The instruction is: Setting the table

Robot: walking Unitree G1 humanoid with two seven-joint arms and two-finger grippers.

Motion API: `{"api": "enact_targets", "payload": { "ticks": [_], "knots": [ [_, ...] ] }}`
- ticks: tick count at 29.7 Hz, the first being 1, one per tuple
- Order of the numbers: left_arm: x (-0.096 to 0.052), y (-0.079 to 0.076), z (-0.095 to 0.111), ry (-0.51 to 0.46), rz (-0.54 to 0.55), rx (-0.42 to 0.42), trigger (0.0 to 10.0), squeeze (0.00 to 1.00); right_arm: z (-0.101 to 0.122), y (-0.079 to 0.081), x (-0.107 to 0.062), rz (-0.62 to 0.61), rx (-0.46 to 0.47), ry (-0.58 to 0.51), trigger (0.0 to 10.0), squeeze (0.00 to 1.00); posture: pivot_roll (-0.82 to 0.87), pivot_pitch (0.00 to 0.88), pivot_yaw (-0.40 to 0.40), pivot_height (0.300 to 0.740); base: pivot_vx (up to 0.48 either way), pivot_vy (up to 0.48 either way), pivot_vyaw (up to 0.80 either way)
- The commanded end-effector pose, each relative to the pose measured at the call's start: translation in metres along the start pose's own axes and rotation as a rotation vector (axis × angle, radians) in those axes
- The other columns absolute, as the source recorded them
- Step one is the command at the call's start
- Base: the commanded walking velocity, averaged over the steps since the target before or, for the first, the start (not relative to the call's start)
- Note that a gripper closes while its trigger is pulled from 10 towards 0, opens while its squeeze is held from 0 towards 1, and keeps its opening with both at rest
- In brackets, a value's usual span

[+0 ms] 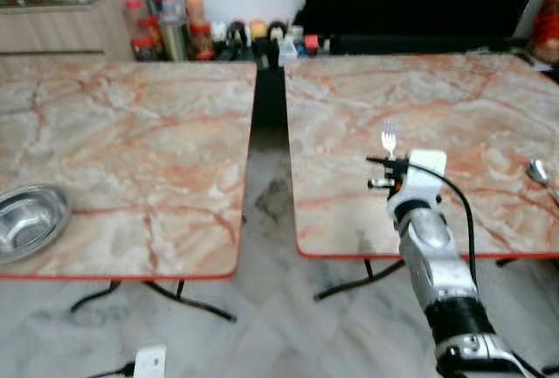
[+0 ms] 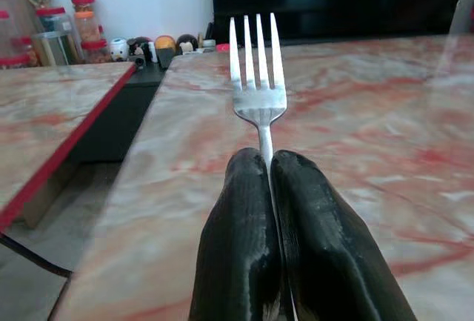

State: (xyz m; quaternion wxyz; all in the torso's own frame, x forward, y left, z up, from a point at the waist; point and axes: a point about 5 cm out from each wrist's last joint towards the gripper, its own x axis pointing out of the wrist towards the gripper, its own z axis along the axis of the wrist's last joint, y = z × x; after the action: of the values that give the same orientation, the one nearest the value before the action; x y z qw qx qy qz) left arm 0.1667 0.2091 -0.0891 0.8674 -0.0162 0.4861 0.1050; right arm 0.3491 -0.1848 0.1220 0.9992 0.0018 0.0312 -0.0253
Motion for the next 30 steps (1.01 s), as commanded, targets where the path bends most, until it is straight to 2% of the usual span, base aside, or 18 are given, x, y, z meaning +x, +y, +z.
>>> {"api": "enact_targets", "payload": {
  "ticks": [1, 30],
  "knots": [
    [-0.0003, 0.0053, -0.0022, 0.009, 0.017, 0.007, 10.0, 0.0, 0.007, 0.011, 0.0026, 0.03, 0.005, -0.029, 10.0, 0.0, 0.05, 0.0, -0.024, 0.728, 0.0, 0.48, 0.0],
    [-0.0008, 0.0119, -0.0037, 0.011, 0.029, 0.009, 10.0, 0.0, 0.0035, 0.016, 0.0035, 0.041, -0.001, -0.025, 10.0, 0.0, 0.06, 0.0, -0.018, 0.728, 0.0, 0.48, 0.0]
  ]
}}
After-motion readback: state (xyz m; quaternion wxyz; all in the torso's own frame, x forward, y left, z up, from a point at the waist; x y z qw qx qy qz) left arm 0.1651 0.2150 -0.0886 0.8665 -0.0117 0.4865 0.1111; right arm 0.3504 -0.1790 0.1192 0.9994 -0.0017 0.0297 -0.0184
